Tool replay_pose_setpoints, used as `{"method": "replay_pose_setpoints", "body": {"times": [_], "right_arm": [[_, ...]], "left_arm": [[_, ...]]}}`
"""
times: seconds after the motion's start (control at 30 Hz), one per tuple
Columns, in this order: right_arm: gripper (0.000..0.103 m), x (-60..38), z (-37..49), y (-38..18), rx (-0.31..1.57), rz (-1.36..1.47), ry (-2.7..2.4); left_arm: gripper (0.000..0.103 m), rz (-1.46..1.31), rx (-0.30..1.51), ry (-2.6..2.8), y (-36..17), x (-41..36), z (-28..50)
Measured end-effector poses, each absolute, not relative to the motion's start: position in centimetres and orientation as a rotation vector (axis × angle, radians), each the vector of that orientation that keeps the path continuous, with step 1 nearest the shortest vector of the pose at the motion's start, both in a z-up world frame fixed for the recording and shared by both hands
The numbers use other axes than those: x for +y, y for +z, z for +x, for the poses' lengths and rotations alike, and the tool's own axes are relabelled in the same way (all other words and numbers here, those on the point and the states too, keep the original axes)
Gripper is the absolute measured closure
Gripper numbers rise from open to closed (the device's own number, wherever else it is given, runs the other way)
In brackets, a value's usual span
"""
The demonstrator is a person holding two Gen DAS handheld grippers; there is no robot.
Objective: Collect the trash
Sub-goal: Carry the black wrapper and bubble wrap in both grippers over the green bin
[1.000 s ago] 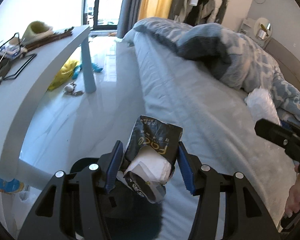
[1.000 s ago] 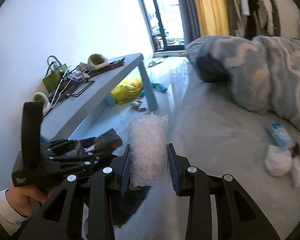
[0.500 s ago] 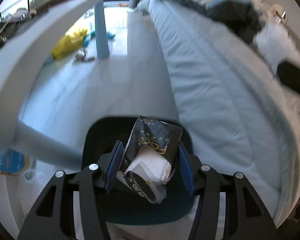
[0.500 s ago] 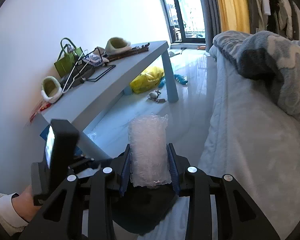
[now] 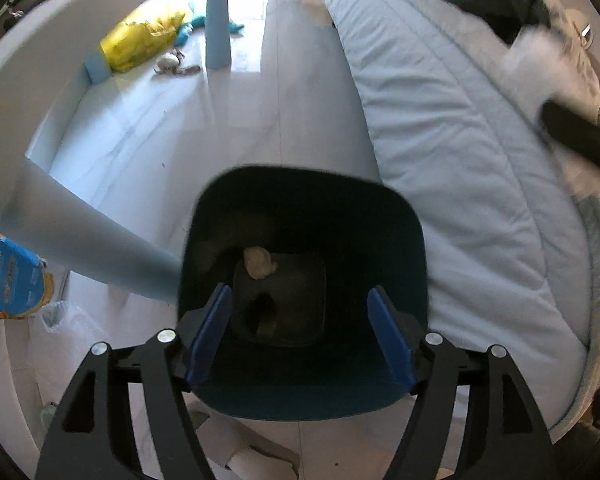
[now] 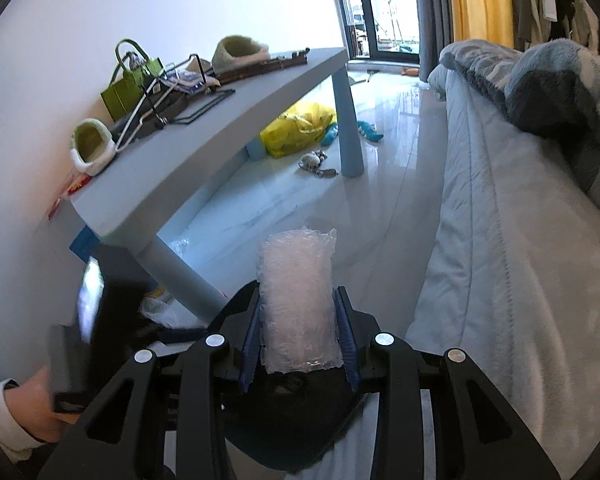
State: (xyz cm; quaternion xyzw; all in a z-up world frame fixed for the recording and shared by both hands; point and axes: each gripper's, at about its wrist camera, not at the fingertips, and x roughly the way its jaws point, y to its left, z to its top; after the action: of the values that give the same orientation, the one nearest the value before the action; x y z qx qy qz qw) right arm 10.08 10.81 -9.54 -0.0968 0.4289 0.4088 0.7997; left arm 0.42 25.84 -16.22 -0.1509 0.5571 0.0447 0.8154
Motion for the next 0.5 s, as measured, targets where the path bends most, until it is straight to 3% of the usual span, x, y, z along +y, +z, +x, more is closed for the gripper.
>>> {"method": "replay_pose_setpoints", "body": {"times": [0.5], "right_arm": [[0.068, 13.4, 10.3, -14.8, 1.058, -0.286, 0.823]], "left_arm": [[0.034, -0.299, 0.895, 0.158, -8.2, 28.7, -1.9]]}}
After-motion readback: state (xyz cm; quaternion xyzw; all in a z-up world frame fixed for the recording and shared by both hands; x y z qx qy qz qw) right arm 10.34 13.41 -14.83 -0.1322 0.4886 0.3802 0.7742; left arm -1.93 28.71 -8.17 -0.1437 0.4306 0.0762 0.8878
